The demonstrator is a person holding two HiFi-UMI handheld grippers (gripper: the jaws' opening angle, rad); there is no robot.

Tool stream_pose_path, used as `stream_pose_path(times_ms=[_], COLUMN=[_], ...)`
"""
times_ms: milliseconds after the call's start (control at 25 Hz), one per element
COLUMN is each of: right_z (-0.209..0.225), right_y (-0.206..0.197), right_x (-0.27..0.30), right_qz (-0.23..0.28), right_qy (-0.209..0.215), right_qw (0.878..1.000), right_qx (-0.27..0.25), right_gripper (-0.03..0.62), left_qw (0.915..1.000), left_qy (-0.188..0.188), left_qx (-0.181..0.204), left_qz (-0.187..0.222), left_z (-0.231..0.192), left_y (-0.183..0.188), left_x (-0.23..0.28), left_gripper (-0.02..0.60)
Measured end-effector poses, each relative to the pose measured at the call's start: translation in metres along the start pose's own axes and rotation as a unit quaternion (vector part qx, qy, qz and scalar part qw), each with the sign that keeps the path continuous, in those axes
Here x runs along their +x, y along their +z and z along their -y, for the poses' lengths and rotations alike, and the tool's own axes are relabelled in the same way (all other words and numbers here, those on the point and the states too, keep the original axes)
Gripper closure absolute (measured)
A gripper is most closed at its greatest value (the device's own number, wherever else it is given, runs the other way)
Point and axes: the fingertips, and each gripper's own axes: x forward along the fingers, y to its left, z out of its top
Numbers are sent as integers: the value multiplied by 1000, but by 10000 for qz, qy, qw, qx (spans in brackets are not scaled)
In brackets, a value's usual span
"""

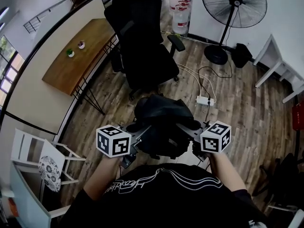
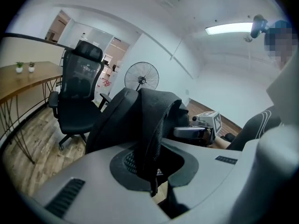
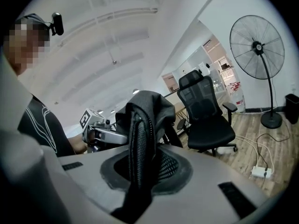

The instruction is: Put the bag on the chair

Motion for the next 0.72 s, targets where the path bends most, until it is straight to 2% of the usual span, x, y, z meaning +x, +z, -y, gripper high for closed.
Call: stream_pose_path(times_ms=[320, 720], right_z=[34, 104], right_y=[35, 80], right_x=[28, 83], right_qz=[-18, -125], right_qy=[-38, -282], right_qw=[9998, 9995], right_qx=[-178, -25], right_gripper=[545, 545], left_qw=[9998, 9999], left_qy=[68, -119], left_qx=[99, 12], left_qz=[173, -10], left_z=[-33, -109], left_y=[37, 96], left_x=[15, 56], left_gripper=[538, 538])
